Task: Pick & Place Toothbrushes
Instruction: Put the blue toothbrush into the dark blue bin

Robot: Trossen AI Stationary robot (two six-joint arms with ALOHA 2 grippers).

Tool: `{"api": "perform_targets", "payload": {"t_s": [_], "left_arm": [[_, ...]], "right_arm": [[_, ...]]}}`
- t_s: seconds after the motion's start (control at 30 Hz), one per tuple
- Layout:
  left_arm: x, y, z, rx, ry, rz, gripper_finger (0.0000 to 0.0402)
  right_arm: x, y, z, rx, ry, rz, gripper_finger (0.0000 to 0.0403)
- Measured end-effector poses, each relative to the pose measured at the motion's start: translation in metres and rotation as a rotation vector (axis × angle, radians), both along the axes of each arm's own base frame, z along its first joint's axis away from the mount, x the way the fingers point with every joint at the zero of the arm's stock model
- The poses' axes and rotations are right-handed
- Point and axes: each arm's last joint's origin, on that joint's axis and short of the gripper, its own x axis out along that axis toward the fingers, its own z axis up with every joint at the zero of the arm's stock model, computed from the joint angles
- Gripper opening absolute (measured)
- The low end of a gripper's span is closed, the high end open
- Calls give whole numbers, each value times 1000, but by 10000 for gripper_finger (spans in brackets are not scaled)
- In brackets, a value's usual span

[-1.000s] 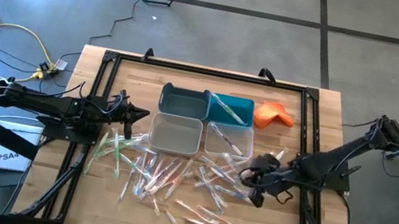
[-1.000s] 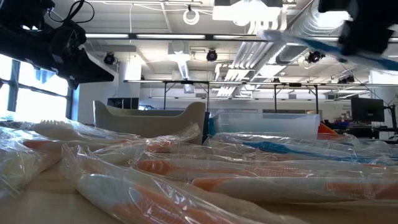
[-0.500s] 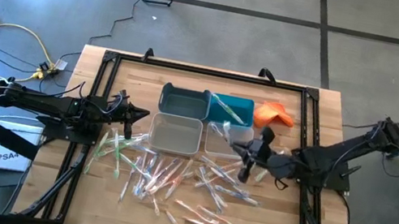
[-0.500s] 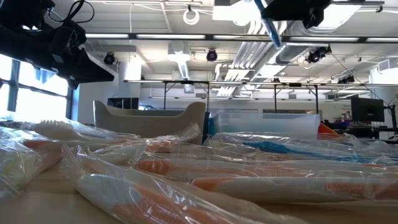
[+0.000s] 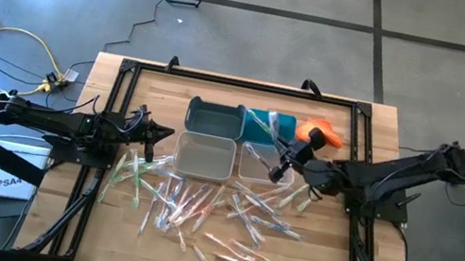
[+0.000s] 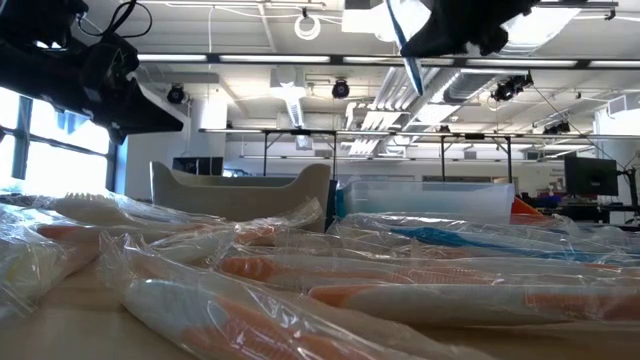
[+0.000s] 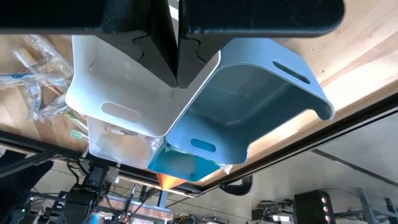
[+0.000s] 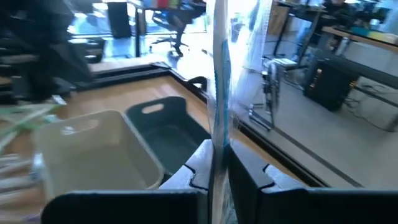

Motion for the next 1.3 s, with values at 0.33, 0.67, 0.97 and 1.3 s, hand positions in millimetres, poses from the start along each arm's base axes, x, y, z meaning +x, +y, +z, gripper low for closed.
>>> {"api": "perform_targets", "payload": {"t_s": [0.33,0.67,0.97,1.3], "left_arm": [[2,0,11,-45,-138,7,0],[2,0,12,-43,-147,-1,0],[2,0,12,-66,-156,-1,0],[2,0,18,-51,-214,-4,0]], "right_arm": [[26,-23,-18,42,-9,-25,23],[54,-25,-39,10,-59,-28,23],[59,-25,-46,9,-60,-28,23],[60,-25,-46,5,-48,8,23]]}}
